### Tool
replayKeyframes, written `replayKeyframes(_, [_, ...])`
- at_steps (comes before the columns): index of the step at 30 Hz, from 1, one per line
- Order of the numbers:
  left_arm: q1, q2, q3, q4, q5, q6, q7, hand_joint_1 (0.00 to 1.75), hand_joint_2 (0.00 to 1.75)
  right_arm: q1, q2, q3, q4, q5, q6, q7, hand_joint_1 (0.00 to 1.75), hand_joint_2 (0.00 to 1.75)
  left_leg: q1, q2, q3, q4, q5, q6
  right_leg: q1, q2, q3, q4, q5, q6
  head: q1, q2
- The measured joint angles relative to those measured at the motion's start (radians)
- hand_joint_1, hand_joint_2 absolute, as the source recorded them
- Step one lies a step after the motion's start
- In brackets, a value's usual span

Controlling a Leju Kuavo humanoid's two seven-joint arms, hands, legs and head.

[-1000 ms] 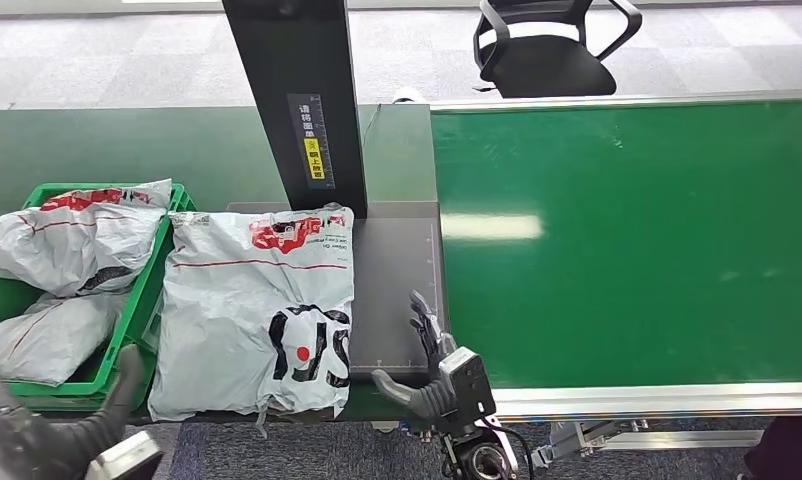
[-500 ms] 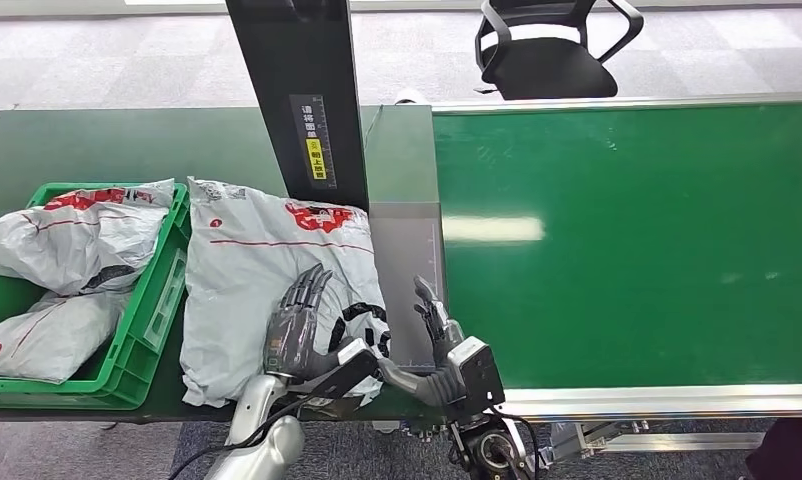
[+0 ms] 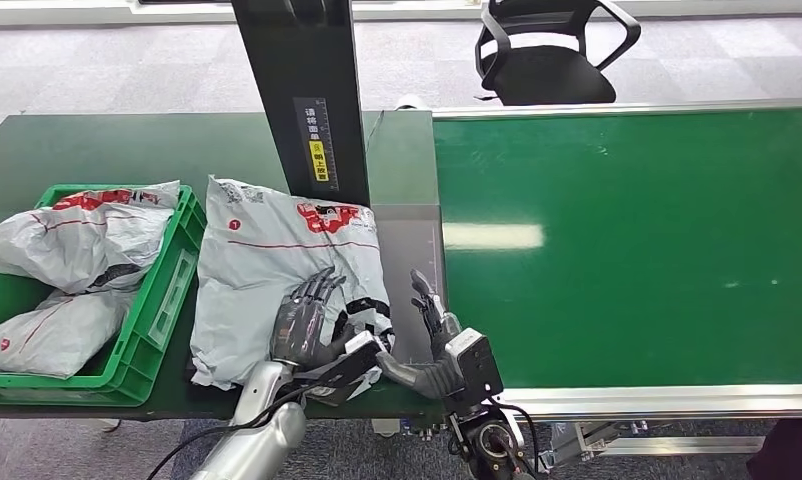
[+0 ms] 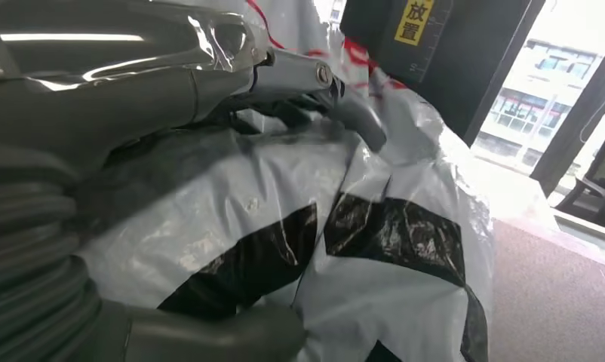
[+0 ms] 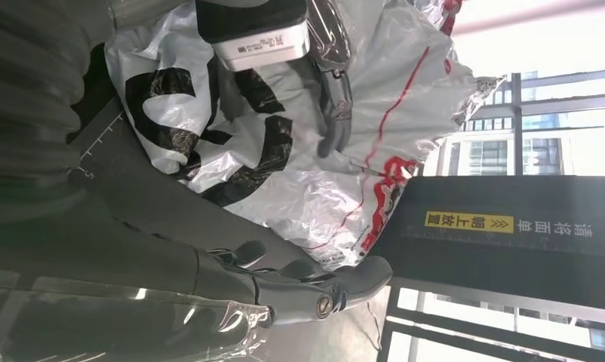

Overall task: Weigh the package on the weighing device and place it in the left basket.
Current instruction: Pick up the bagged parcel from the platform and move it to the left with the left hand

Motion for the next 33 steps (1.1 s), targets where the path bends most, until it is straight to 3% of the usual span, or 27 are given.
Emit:
replayKeyframes(7, [0.046,0.009,0.004,-0.061,0.019,0.108,-0.031,1.74,1.75,0.020,-0.005,-0.002,0.000,0.004,-0.004,0.000,0.00,1.75,0.000,0.000,-0.003,0.000,0.000,0.000,0.000,0.000,-0.004,0.000,0.000,0.000,0.000,0.000])
replayKeyframes(10, [0.096,0.010,0.020,-0.148,0.000,0.132,-0.069,1.74,1.75,0.034,-0.008,-0.004,0.000,0.006,-0.008,0.000,0.00,1.75,0.000,0.001,-0.006,0.000,0.000,0.000,0.000,0.001,-0.008,0.000,0.000,0.000,0.000,0.000])
replayKeyframes(13, [0.177,-0.010,0.068,-0.301,-0.017,0.137,-0.190,1.74,1.75,0.049,-0.010,-0.006,-0.001,0.010,-0.016,-0.001,0.00,1.75,0.000,0.002,-0.010,0.001,0.000,0.000,0.000,0.002,-0.013,0.000,0.000,0.000,0.000,0.000])
replayKeyframes(17, [0.282,-0.067,0.150,-0.553,0.089,0.137,-0.459,1.75,1.75,0.066,-0.012,-0.008,-0.002,0.012,-0.037,-0.004,0.00,1.75,0.000,0.003,-0.014,0.001,-0.001,-0.001,0.000,0.003,-0.017,0.000,0.000,0.000,0.000,0.000])
replayKeyframes(19, [0.328,-0.078,0.165,-0.690,0.186,0.137,-0.508,1.74,1.75,0.075,-0.014,-0.008,-0.004,0.010,-0.044,-0.005,0.00,1.75,0.000,0.005,-0.015,0.001,-0.001,-0.001,0.001,0.004,-0.018,0.000,0.000,0.000,0.000,0.000])
replayKeyframes(26, [0.450,-0.095,0.156,-1.146,0.354,0.136,-0.513,1.72,1.75,0.097,-0.023,-0.010,-0.010,0.001,-0.058,-0.012,0.00,1.75,0.001,0.005,-0.016,0.001,-0.002,-0.001,0.001,0.005,-0.020,0.000,0.000,0.000,0.000,0.000])
replayKeyframes(33, [0.448,-0.095,0.178,-1.435,0.400,0.135,-0.513,1.65,1.75,0.102,-0.024,-0.011,-0.016,0.001,-0.064,-0.013,0.00,1.75,0.001,0.005,-0.016,0.000,-0.002,-0.001,0.001,0.005,-0.019,0.000,0.000,0.000,0.000,0.000])
